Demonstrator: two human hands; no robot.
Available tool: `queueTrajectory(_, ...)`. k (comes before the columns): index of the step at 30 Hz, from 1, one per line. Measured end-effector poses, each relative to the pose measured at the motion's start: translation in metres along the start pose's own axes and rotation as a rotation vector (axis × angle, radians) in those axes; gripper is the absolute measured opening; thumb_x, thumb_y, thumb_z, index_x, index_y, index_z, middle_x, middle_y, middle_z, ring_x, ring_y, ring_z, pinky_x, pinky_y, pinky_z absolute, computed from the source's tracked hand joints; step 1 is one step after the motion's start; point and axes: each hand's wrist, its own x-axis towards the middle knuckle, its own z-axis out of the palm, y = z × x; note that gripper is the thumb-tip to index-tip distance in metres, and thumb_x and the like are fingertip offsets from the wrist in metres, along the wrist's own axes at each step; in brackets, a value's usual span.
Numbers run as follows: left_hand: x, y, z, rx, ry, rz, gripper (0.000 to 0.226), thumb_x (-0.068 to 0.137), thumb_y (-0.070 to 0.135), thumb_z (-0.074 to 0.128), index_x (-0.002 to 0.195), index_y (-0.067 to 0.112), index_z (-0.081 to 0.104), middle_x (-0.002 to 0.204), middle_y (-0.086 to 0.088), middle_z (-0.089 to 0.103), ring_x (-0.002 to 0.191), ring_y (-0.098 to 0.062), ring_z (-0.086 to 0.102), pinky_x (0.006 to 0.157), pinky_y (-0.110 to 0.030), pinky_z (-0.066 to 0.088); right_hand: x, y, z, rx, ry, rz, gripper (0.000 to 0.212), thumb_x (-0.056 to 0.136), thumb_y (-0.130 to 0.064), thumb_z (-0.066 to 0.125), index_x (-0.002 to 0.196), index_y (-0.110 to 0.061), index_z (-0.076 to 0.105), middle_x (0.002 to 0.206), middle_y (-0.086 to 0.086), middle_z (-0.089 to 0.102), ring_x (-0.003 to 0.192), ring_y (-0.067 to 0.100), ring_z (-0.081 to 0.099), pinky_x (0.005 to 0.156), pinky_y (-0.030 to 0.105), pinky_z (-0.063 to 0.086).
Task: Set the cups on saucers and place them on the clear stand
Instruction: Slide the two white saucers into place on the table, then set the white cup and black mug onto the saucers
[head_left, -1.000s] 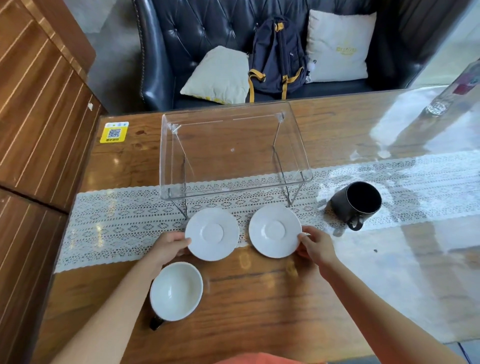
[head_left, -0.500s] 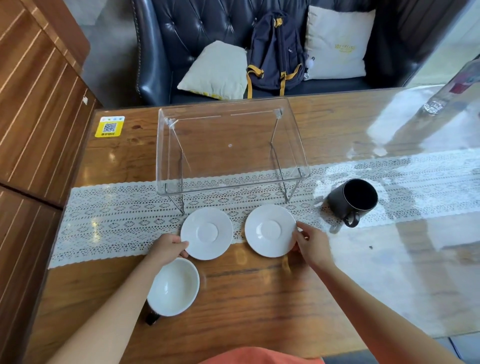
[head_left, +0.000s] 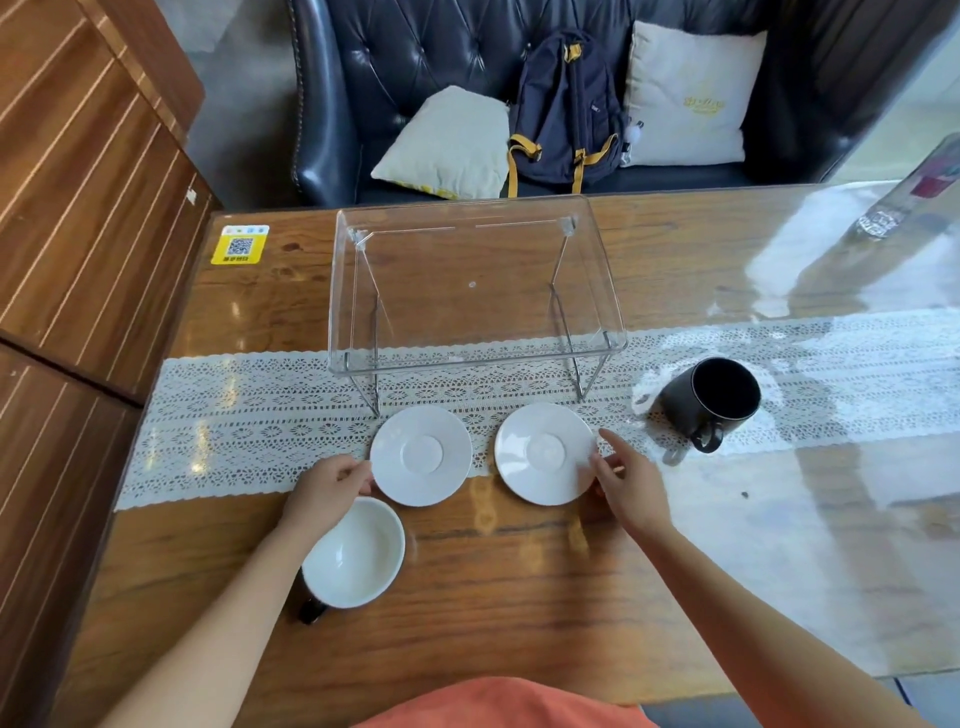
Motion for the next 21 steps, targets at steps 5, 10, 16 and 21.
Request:
queueTrajectory(5, -0.031, -0.009, -0.007, 0.026, 0.054, 0.258, 0.022, 0.082, 0.032, 0.063, 0.103, 0.031, 0.059, 0.104, 0.014, 0.060, 0.099, -0.008, 0.057, 0.083, -0.032, 0.044, -0.010, 0.008, -0.026, -0.059, 0.094, -0.178, 0.042, 0.087, -0.021, 0.062, 0.129, -0.024, 0.055, 0.101, -0.001, 0.063, 0.073, 0.005, 0.057, 0.065, 0.026, 0.043)
queueTrajectory(10, -0.065, -0.027, -0.002, 0.369, -0.056, 0.417, 0.088, 0.059, 0.061, 0.068, 0.137, 0.044, 0.030, 0.147, 0.025, 0.024, 0.136, -0.002, 0.024, 0.109, -0.039, 0.029, -0.002, -0.002, -0.072, -0.192, 0.337, -0.443, 0.045, 0.081, -0.009, 0.066, 0.124, -0.012, 0.055, 0.125, 0.014, 0.054, 0.115, 0.034, 0.050, 0.093, 0.046, 0.046)
queueTrajectory(16, -0.069, -0.034, -0.004, 0.622, -0.156, 0.460, 0.122, 0.047, 0.071, 0.064, 0.140, 0.051, -0.014, 0.151, 0.030, -0.017, 0.135, 0.006, -0.015, 0.108, -0.052, 0.025, 0.061, 0.000, -0.130, -0.148, 0.317, 0.024, 0.092, 0.073, -0.033, 0.078, 0.146, -0.010, 0.027, 0.154, 0.024, 0.023, 0.143, 0.037, 0.020, 0.117, 0.047, 0.019)
queueTrajectory(21, -0.062, -0.035, -0.004, 0.639, -0.138, 0.518, 0.118, 0.052, 0.059, 0.065, 0.140, 0.048, -0.013, 0.154, 0.016, 0.005, 0.139, -0.008, 0.007, 0.106, -0.035, 0.037, 0.086, 0.025, -0.128, -0.007, 0.138, 0.131, 0.096, 0.064, -0.021, 0.086, 0.141, -0.011, 0.030, 0.143, 0.021, 0.034, 0.133, 0.036, 0.034, 0.108, 0.044, 0.032)
